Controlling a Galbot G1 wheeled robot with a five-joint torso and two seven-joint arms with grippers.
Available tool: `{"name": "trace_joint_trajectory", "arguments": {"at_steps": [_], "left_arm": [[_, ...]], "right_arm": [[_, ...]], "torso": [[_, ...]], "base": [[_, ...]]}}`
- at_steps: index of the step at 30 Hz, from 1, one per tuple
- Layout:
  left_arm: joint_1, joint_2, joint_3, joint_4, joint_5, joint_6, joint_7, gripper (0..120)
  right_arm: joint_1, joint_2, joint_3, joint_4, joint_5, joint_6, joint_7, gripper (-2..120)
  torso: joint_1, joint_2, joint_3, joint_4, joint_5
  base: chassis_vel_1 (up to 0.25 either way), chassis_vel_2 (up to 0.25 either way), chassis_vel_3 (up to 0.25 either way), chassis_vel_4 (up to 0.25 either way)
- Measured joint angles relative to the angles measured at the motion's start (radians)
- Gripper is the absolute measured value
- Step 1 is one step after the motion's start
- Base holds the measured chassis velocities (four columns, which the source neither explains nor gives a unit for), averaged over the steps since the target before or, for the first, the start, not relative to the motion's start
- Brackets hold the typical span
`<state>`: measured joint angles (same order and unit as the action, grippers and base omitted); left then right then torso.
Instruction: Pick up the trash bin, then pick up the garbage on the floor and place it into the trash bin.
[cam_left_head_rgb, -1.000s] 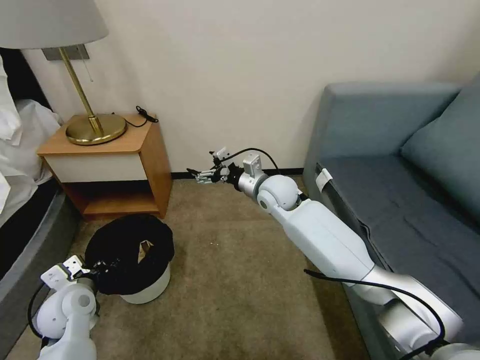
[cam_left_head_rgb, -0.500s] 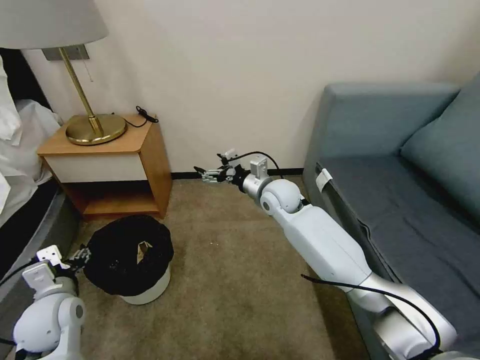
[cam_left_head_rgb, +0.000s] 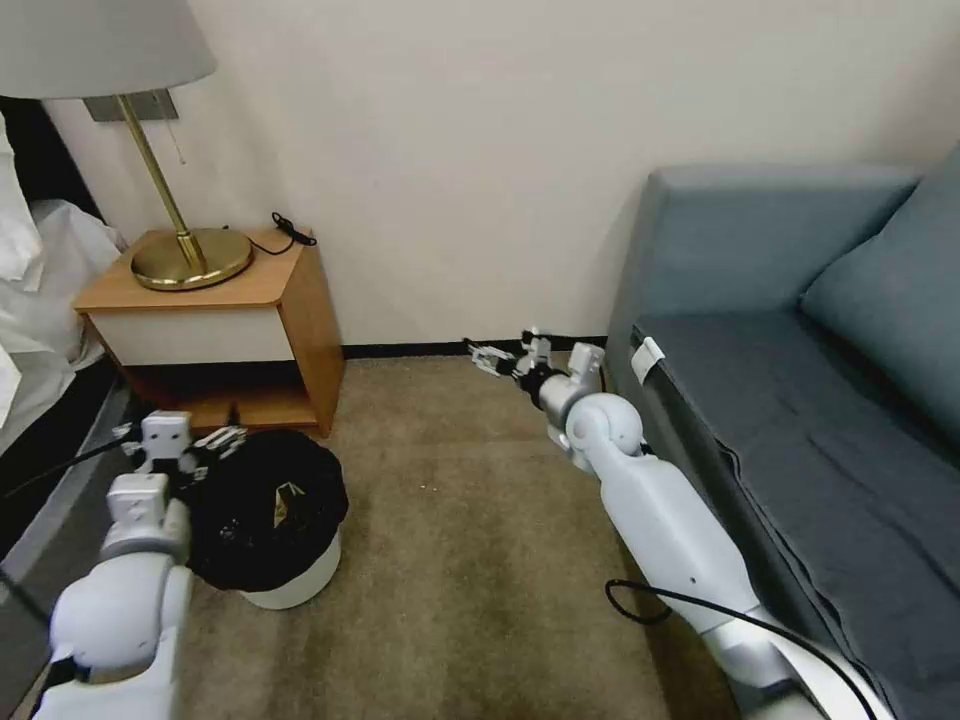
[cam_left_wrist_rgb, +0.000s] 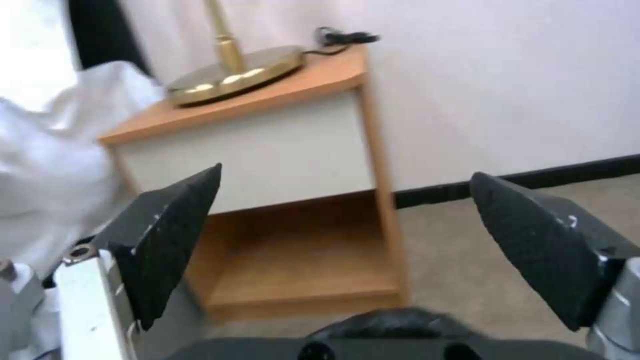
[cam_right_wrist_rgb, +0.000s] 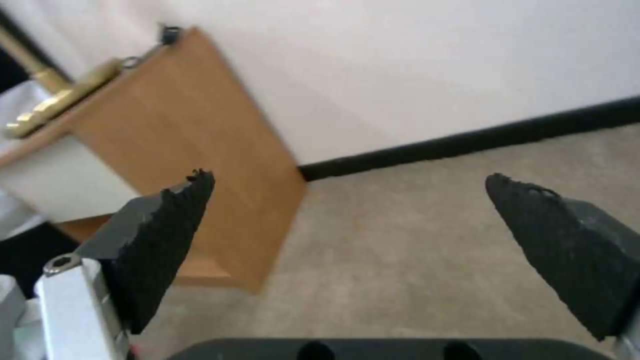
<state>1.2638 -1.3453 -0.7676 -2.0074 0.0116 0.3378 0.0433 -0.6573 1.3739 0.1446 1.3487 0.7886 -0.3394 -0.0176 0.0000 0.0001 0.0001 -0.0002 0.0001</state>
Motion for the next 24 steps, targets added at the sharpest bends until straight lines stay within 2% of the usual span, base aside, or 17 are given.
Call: {"name": "trace_joint_trajectory", "arguments": {"at_steps": [1,2,5,10,15,24], "left_arm": [[-0.018,-0.001,0.022,0.023,-0.003,-0.014,0.003,100],[-0.018,-0.001,0.022,0.023,-0.003,-0.014,0.003,100],[-0.052,-0.013,0.081,0.081,-0.017,-0.064,0.015,100],[-0.074,-0.022,0.132,0.117,-0.063,-0.07,0.005,100],[-0.088,-0.018,0.149,0.138,-0.065,-0.07,-0.002,100],[-0.089,-0.017,0.148,0.14,-0.062,-0.067,-0.005,100]], "right_arm": [[-0.009,0.005,0.016,-0.008,-0.021,0.009,-0.001,100],[-0.009,0.005,0.016,-0.008,-0.021,0.009,-0.001,100],[-0.024,0.021,0.053,-0.036,-0.078,0.031,-0.003,100],[-0.04,0.057,0.108,-0.064,-0.12,0.047,-0.002,100],[-0.064,0.081,0.135,-0.08,-0.16,0.054,0.0,100],[-0.072,0.089,0.139,-0.081,-0.167,0.053,0.0,100]], "torso": [[0.0,0.0,0.0,0.0,0.0],[0.0,0.0,0.0,0.0,0.0],[0.0,0.0,0.0,0.0001,-0.0001],[0.0,0.0,0.0,0.0002,-0.0001],[0.0,0.0,0.0,0.0001,-0.0002],[0.0,0.0,0.0,0.0001,-0.0001]], "base": [[0.0,0.0,0.0,0.0],[0.0,0.0,0.0,0.0],[0.0,0.0,0.0,0.0],[0.0,0.0,0.0,0.0],[0.0,0.0,0.0,0.0],[0.0,0.0,0.0,0.0]]}}
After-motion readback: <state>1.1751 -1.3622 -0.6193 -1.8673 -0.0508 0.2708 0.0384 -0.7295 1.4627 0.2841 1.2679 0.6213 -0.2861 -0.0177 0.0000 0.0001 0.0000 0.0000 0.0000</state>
